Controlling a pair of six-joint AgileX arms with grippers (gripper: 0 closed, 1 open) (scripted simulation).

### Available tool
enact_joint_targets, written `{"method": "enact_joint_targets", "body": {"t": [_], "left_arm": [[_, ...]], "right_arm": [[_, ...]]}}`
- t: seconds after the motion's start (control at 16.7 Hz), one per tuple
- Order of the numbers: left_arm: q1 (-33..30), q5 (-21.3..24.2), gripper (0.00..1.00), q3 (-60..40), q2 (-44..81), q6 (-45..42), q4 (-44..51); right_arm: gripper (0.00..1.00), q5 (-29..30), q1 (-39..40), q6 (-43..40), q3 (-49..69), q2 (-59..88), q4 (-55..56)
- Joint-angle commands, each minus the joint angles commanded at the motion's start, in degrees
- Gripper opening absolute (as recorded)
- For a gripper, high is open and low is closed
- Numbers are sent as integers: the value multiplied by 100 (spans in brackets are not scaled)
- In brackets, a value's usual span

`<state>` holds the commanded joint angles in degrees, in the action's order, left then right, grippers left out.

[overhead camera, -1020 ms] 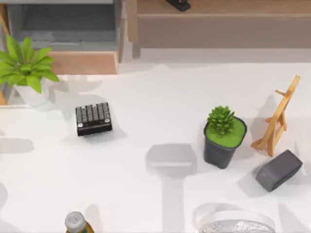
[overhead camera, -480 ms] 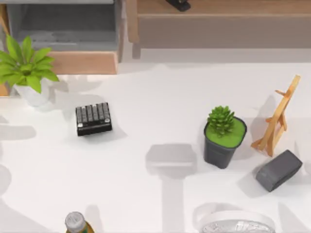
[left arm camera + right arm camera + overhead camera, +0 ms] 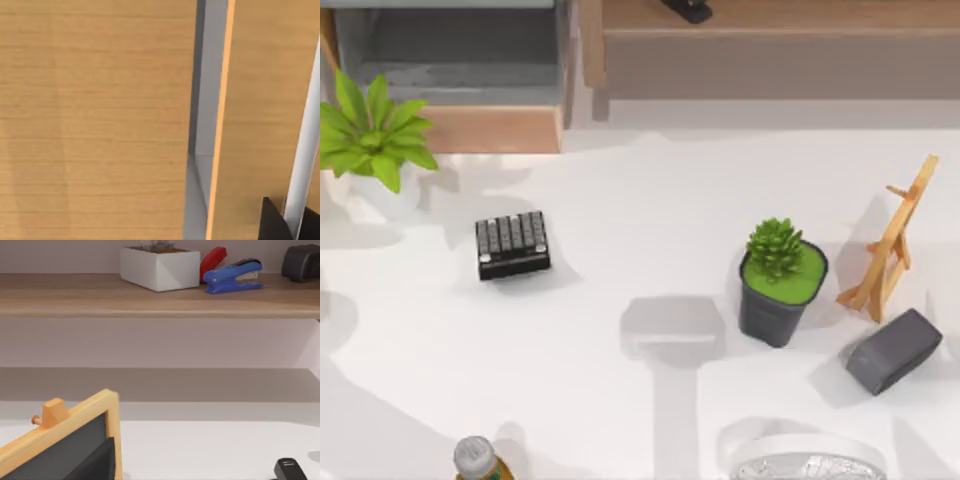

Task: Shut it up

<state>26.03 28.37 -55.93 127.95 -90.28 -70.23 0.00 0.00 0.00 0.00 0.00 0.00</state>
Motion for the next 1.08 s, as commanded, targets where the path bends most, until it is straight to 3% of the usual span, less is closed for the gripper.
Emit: {"method": "enact_joint_targets", "body": {"t": [0.24, 0.6, 0.9, 1.08], "left_arm": [[-10, -58, 0, -210, 136, -9, 128], [-323, -343, 0, -1504, 694, 13, 790], [-356, -373, 0, -1592, 734, 26, 862], [-356, -373, 23, -1592, 734, 26, 862]], "right_arm": [[100, 0, 0, 0, 0, 0, 0], [100, 0, 0, 0, 0, 0, 0], [100, 0, 0, 0, 0, 0, 0], [100, 0, 0, 0, 0, 0, 0]]}}
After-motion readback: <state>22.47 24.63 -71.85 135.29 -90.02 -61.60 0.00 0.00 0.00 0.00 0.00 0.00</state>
